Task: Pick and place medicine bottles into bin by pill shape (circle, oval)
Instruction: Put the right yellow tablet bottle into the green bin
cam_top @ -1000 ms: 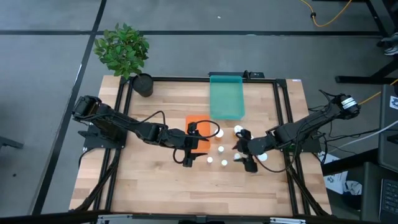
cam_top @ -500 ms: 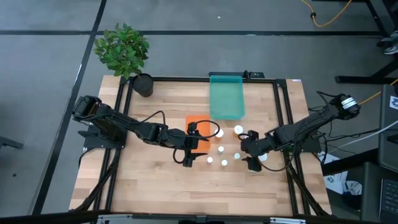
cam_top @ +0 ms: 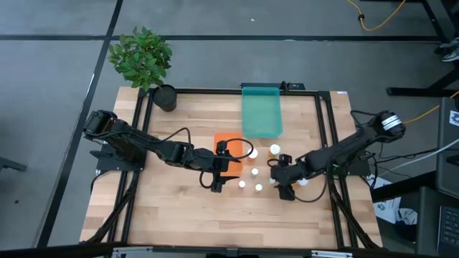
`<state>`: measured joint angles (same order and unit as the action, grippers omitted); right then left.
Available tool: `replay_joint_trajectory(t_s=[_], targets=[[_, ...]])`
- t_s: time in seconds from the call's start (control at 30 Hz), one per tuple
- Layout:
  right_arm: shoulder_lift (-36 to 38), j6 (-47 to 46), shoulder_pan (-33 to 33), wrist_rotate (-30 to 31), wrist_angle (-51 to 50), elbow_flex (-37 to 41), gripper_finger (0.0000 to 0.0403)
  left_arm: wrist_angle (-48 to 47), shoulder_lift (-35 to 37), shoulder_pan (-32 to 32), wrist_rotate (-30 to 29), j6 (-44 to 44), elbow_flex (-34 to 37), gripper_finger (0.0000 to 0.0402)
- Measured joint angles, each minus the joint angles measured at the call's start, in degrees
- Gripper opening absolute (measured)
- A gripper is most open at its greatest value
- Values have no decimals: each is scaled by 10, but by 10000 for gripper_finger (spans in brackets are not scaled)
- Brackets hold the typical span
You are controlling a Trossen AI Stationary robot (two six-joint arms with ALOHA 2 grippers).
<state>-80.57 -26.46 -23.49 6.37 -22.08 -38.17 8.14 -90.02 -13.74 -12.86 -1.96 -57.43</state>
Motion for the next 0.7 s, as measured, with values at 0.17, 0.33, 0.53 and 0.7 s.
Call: replay_joint_trajectory(t_s=[0.17,0.33,0.53,0.7], targets=[[-6,29,0,33,0,-31,266,0,0,0,0,0,0,257],[-6,42,0,51,-25,-50,266,0,0,0,0,0,0,257],[-6,2,0,36,-64,-51,266,0,0,0,0,-1,0,257],[-6,-2,0,40,-61,-51,266,0,0,0,0,-1,0,257]])
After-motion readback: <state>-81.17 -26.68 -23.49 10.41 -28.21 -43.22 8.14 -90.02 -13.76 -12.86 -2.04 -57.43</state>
